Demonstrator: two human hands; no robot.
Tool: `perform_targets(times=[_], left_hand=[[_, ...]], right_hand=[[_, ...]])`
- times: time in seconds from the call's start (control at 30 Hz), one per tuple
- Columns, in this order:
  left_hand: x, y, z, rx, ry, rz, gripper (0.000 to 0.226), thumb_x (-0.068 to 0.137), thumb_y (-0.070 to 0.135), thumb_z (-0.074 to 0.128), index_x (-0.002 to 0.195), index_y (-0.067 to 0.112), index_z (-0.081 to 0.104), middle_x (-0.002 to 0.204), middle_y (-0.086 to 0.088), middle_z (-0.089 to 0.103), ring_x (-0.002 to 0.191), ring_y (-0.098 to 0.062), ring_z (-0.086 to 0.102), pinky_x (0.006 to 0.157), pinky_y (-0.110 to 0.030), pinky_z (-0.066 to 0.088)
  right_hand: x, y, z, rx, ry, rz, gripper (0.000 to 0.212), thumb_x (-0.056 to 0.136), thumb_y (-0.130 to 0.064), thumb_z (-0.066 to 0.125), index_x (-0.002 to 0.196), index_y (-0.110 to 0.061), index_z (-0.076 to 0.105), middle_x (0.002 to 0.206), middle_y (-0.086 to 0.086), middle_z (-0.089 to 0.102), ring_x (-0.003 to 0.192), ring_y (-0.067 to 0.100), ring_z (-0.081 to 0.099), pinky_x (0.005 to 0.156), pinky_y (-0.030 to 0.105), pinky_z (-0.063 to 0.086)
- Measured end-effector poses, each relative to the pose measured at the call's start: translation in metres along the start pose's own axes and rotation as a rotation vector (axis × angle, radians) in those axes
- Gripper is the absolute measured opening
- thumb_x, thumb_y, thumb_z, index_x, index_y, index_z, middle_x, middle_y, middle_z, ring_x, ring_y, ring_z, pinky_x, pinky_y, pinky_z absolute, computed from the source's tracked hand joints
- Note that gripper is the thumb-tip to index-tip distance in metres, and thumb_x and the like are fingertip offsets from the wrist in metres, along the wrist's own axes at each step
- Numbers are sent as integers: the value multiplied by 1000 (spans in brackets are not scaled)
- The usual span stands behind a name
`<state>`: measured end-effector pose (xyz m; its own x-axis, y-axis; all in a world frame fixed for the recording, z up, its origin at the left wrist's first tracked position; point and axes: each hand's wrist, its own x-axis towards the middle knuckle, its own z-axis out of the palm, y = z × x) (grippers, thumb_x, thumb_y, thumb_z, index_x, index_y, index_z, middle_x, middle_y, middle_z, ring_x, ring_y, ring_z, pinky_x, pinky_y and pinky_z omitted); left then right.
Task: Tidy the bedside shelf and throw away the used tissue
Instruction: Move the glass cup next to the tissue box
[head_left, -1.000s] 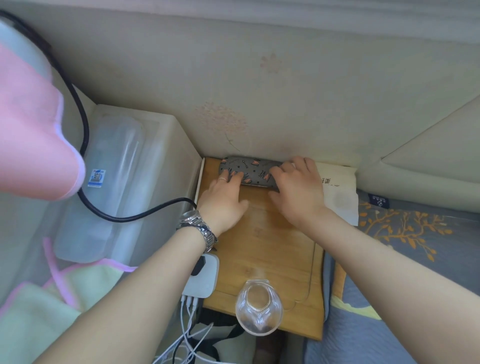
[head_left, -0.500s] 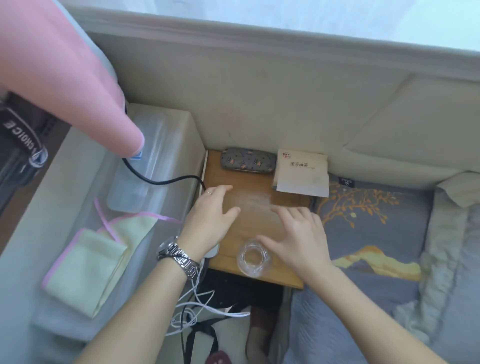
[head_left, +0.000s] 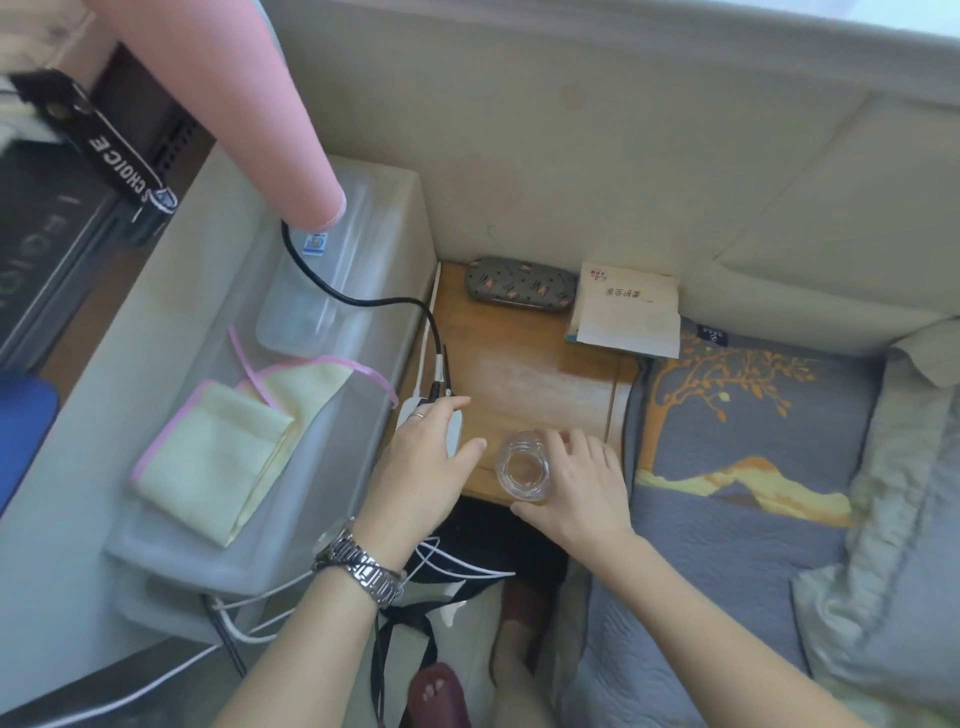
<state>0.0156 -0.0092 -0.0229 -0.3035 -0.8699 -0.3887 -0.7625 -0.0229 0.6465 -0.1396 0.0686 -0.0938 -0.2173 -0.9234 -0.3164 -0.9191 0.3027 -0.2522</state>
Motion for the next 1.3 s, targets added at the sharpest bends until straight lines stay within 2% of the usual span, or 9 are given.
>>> perform_targets(times=[0.2,0.37,0.5,0.7,0.83,0.93,1.03,1.17,1.3], left_hand=[[0,-7,2,-32,8,-20,48,88,36,55,134,28,44,139,5,47,123,-12,48,88,-26,40],[6,-10,-2,-57,6,-48,47,88,34,55,134,28,45,137,5,50,125,-12,46,99,-32,40],[16,-9,-6,-73,7,-62,46,88,35,56,132,31,46,136,7,51,124,-11,46,96,-29,38],[33,-7,-12,-90,8,-79,43,88,36,56,130,34,47,135,8,50,122,-7,45,88,-26,36],[42,-7,-12,-108,1,-77,42,88,35,55,129,35,47,133,9,50,113,1,42,88,-24,34],[47,-7,-11,-113,1,-92,42,88,35,56,129,36,47,133,9,50,113,1,41,88,-24,34],[50,-7,-9,-113,1,-103,41,88,36,56,127,39,47,133,9,50,110,1,40,87,-25,36],[52,-8,-7,-109,-14,-107,41,88,38,55,128,41,45,134,10,49,108,2,40,87,-29,45],[57,-9,-3,-114,-24,-112,42,88,39,54,128,42,44,135,11,48,110,3,39,86,-24,36]], right_hand=[[11,-1,1,-39,-19,-45,76,61,-52,68,126,-19,47,109,5,55,102,28,52,93,38,39],[21,-1,-1,-118,14,-117,67,55,-51,68,111,-15,56,97,6,58,92,29,53,93,40,41],[34,3,-7,-131,47,-132,67,52,-55,64,106,-16,60,90,6,61,87,31,55,96,42,41],[72,9,-25,-109,162,-114,72,48,-56,65,105,-13,65,92,9,65,93,34,58,107,49,36],[103,9,-38,-118,243,-136,72,47,-53,71,103,-9,64,89,11,67,91,36,58,105,49,36],[126,6,-46,-115,289,-130,78,46,-54,74,107,-8,60,86,10,68,89,35,57,105,47,35],[145,5,-50,-86,287,-122,86,44,-52,76,113,-5,55,88,11,69,92,35,54,106,49,32],[162,7,-50,-53,260,-109,82,45,-48,74,113,-7,54,95,11,68,98,36,52,109,49,27],[174,11,-48,-60,245,-96,78,47,-47,73,112,-7,56,97,11,67,99,35,52,110,48,26]])
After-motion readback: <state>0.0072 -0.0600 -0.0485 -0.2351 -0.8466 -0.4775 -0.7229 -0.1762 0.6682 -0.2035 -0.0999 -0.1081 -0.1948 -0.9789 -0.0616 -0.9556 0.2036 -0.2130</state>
